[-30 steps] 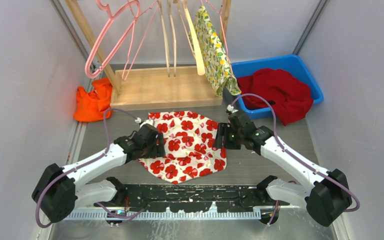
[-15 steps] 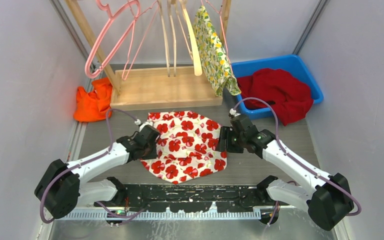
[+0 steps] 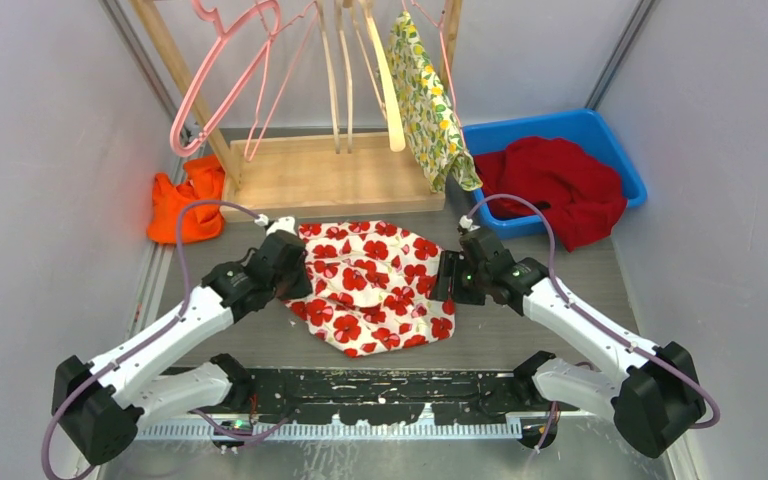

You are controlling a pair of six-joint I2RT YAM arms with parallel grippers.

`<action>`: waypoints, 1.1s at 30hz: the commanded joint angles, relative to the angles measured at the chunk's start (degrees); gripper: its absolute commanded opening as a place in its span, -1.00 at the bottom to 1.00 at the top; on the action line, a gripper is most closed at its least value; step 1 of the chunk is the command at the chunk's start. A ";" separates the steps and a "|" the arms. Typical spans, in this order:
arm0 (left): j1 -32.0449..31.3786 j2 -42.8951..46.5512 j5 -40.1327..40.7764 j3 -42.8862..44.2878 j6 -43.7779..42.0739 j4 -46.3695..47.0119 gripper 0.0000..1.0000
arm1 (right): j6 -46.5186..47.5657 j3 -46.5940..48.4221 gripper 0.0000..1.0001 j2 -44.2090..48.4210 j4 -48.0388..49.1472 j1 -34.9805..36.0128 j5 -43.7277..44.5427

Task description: Place the skirt on the hanger

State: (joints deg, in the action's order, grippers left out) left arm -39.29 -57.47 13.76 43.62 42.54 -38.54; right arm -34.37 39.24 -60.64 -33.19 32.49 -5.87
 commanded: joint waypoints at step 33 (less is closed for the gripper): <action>0.18 7.41 -2.76 -4.85 0.95 -3.99 -0.12 | -6.33 -4.14 0.32 0.80 5.58 -0.66 5.45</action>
State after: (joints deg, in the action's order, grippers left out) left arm -39.29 -49.04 12.69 39.53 42.19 -46.68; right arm -38.22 36.86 -60.62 -30.70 32.21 -2.66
